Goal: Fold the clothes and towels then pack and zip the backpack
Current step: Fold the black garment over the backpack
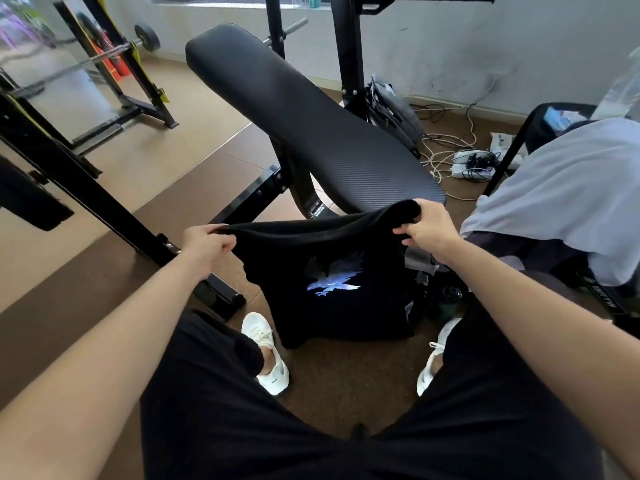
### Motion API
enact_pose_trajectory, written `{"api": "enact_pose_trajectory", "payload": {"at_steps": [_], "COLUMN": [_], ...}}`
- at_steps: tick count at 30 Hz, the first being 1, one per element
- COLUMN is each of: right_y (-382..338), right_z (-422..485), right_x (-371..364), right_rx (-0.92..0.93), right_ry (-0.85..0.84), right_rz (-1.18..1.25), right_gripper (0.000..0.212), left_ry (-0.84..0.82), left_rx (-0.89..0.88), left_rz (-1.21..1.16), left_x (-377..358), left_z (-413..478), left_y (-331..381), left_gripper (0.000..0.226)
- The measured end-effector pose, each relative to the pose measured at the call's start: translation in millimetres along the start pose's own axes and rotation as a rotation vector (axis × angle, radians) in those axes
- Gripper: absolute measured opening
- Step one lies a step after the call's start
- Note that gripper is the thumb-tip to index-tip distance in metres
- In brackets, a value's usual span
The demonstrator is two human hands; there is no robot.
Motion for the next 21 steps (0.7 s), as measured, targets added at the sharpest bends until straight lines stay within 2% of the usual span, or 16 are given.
{"api": "enact_pose_trajectory", "payload": {"at_steps": [2,4,6,8,11,16,21], "right_y": [-4.2,-11.4,-18.4,-21.6,-20.9,-21.6,-21.2], "right_z": [0.4,-3.6,-11.8,-17.1,-18.9,-18.3,-16.3], "right_x": [4.7,6.6,6.1,6.3,7.2,5.4,8.9], "right_rx": [0.082,0.159,0.184,0.182,0.180,0.192,0.208], "right_ry": [0.126,0.260,0.350,0.398,0.420,0.461,0.445], "right_rz": [-0.224,-0.458,-0.569,-0.595,-0.630,-0.693,-0.640], "right_gripper": [0.028,0.019,0.009,0.014,0.027,0.051,0.050], "left_ry": [0.007,0.020,0.047,0.007,-0.043,0.167,0.143], "left_rx": [-0.089,-0.144,-0.217,-0.269,-0.258,-0.301,-0.331], "left_rz": [0.197,0.297,0.426,0.509,0.576,0.655,0.644], "left_x": [0.1,-1.2,0.5,0.6,0.6,8.1,5.2], "left_z": [-4.0,-9.0,-7.7,-8.4,-9.2,-16.4,-19.8], "left_y": [6.1,13.7,20.0,25.7,28.3,39.2,47.6], "left_gripper": [0.033,0.027,0.019,0.016,0.024,0.024,0.012]}}
Point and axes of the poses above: each hand's wrist, its own z-axis towards the middle knuckle, its own x-axis out of the back of the hand, y = z × x, the point moved 5 cm from there along z, towards the middle knuckle, and after that the axes turned 13 degrees about -x, right-handed, at the moved point
